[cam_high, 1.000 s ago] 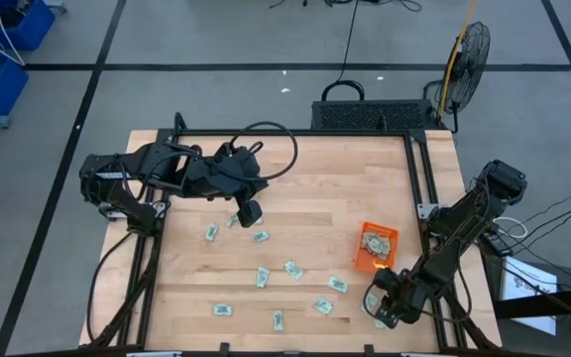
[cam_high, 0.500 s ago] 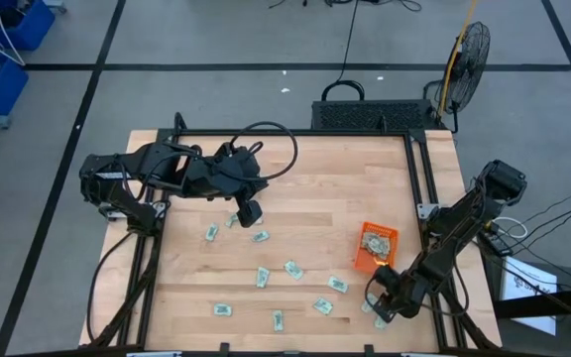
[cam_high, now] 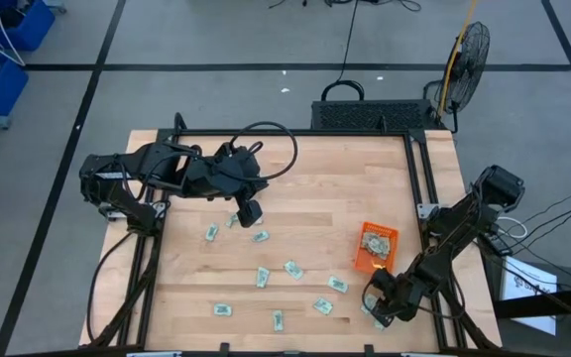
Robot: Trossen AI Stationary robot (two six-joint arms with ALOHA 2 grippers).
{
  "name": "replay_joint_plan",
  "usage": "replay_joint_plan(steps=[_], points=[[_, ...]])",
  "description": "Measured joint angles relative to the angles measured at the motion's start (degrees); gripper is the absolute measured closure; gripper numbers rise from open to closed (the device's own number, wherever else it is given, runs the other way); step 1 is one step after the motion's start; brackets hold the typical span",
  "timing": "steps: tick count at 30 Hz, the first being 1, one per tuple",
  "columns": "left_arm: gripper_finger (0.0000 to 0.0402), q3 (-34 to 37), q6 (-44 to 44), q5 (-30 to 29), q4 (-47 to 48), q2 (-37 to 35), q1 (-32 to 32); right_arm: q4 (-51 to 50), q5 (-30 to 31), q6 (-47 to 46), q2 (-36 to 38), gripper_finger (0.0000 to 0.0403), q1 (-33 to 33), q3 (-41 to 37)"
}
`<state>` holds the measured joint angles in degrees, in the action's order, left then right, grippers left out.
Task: Pick and place Stevia / Truvia into bins
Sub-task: Put the stevia packet into the orange basket
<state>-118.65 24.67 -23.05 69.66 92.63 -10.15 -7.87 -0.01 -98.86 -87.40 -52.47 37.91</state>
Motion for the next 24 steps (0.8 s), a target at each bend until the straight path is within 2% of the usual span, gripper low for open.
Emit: replay_joint_plan(steps=[5, 11, 17, 21, 24], points=[[0.0364, 0.0, 0.0, 0.0, 0.0, 0.0, 0.0, -3.7, 0.1, -2.2, -0.2, 0.0309, -1.1, 0.1], [0.0364, 0.0, 0.0, 0.0, 0.0, 0.0, 0.0, -4.2, 1.0, -2.4, -0.2, 0.0391, -2.2, 0.0], [0.0364, 0.0, -0.2, 0.0, 0.1, 0.0, 0.0, -0.7, 1.7, -4.5, 2.7, 0.0401, -2.2, 0.0], [0.0364, 0.0, -0.4, 0.0, 0.1, 0.0, 0.0, 0.3, 8.6, -1.4, 9.3, 0.0402, -1.9, 3.9], [0.0364, 0.0, -0.4, 0.0, 0.1, 0.0, 0.0, -6.4, 17.7, 4.3, 13.9, 0.0402, -0.2, 5.5]])
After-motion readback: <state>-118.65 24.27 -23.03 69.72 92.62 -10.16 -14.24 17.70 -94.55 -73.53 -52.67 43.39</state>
